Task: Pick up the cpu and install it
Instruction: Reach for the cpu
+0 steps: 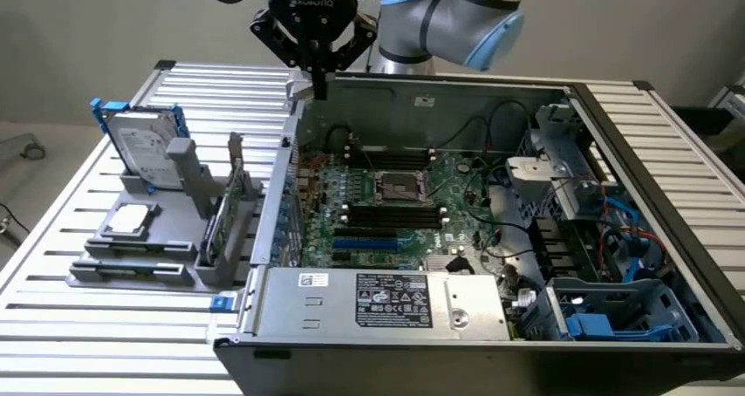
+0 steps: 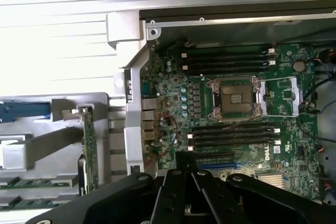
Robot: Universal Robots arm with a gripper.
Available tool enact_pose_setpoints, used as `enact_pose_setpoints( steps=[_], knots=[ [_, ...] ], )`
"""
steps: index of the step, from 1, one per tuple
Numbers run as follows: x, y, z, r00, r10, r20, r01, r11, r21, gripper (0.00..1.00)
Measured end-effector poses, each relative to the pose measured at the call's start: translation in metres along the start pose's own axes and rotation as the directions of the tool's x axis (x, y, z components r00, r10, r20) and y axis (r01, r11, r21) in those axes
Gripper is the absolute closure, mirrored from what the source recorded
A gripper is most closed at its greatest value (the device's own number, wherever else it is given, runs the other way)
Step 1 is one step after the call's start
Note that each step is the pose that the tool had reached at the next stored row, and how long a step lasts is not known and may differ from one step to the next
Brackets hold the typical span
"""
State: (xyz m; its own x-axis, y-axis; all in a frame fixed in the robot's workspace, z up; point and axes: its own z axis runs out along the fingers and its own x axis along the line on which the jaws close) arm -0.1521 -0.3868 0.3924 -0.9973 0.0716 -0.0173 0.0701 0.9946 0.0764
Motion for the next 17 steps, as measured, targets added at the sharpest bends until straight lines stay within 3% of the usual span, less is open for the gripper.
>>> enact_pose_setpoints(
  steps=[17],
  knots=[
    [0.077,-0.0043,0.0076,1.0,0.0,0.0,0.0,1.0,0.0,0.89]
  ],
)
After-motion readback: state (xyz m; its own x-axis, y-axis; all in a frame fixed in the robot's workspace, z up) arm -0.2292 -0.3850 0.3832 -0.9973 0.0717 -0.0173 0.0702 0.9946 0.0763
